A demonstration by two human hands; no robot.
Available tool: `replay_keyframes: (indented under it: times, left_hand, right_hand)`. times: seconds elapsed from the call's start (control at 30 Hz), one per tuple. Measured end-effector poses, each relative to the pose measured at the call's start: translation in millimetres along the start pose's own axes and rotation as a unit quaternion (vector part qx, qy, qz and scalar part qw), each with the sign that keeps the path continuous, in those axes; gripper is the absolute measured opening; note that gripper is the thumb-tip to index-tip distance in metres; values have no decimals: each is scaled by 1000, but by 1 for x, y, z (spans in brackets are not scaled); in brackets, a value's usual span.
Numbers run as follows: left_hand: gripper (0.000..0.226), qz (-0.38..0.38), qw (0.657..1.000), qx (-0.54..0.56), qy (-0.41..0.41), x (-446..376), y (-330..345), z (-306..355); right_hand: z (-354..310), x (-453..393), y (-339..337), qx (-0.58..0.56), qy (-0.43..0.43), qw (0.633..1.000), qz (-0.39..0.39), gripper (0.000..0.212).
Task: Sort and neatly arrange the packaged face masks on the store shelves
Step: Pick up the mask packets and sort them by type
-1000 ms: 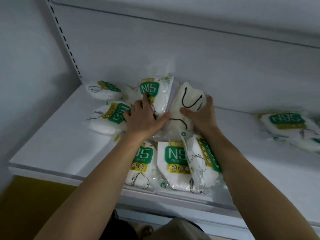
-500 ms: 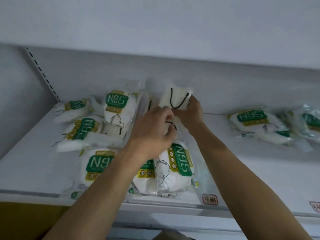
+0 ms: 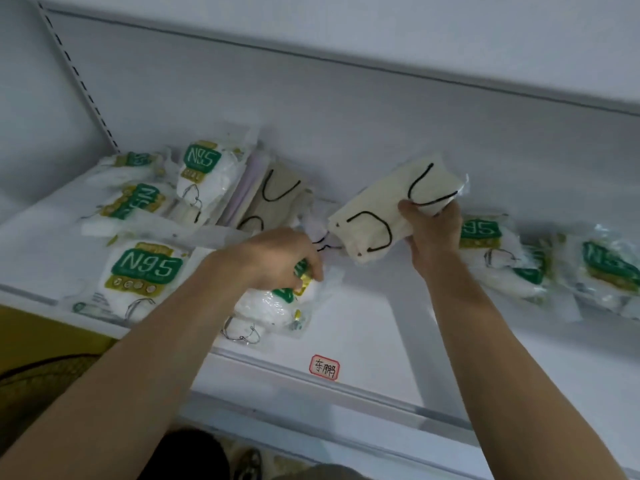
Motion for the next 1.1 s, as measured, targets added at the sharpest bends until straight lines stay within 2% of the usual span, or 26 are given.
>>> replay_keyframes:
  times: [0.07,0.1,0.13,0.2,0.23,0.27,0.3,0.37,0.4,0.43,0.47,0.5,0.53,0.57,0.6,0.7,0.8,0.93,1.03,1.1]
  left_hand:
    - [41,30,998,-37,-31,0,-2,5]
    - [38,79,996,-30,-31,2,-3,14]
    - [33,164,986,6,-15,2,-2,24]
    - [23,348,925,152,32,2,7,52]
    - [23,392,891,227,39,1,14,68]
    - [30,398,868,295,29,-3,23,83]
    - [41,364,859,361,3,-8,32,97]
    - [64,211,840,499,-44,-20,51,120]
    - [71,121,807,576,-45,-24,60,130]
    - [72,42,772,633,-37,-27,69,137]
    - [64,-4,746,666,-23,-29,77,145]
    - [48,-17,739,673,-9,-30,83,153]
    - [33,9,760,649,-10,-32,88,160]
    - [26,55,781,621,-21,-33,92,167]
    - [25,103,789,605,-43,-35,96,172]
    - [42,183,739,643,-83,-38,101,181]
    - [25,246,722,637,-112,-39,106,180]
    - [10,238,694,674,-88,-42,111,167]
    - [13,227,689,685,-73,-41,111,164]
    - [16,221,697,678,-75,-38,109,165]
  right_hand:
    - [-3,-1,-17,-6,4,1000,-26,42]
    - [-5,0,-27,-14,1,999,-37,40]
    - [-7,2,-38,-25,0,999,-47,40]
    - [-12,4,-62,-41,5,997,-65,42]
    - [-14,6,-74,-47,9,996,-80,41]
    - [-16,7,-87,-53,12,993,-102,42]
    - [-17,9,-99,-64,16,990,-125,44]
    - [-20,11,-120,-78,37,983,-160,46]
    - [-21,12,-129,-78,45,981,-170,46]
    - [-22,13,-135,-76,48,980,-176,46]
    - [-24,13,-141,-72,45,981,-177,47]
    - [-26,14,-145,-66,38,982,-173,48]
    - [-27,15,-149,-59,30,983,-169,49]
    - [-29,16,-153,-51,28,984,-168,50]
    - [-30,17,-157,-44,32,985,-166,51]
    - [-27,28,-161,17,58,988,-145,50]
    - [-7,45,-154,30,45,993,-102,33]
    - [8,53,-151,-72,47,995,-41,26]
    - [8,51,-152,-61,40,997,-17,26]
    - [9,51,-152,-52,33,998,0,25]
Point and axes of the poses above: each hand's wrist, its own x-axis away from the middle knuckle, its own y-axis out of the palm, z = x × y, the point moved 1 cm from there along -x, towards the middle knuckle, and after that the axes turned 7 degrees about -y, right-handed, at the moved point
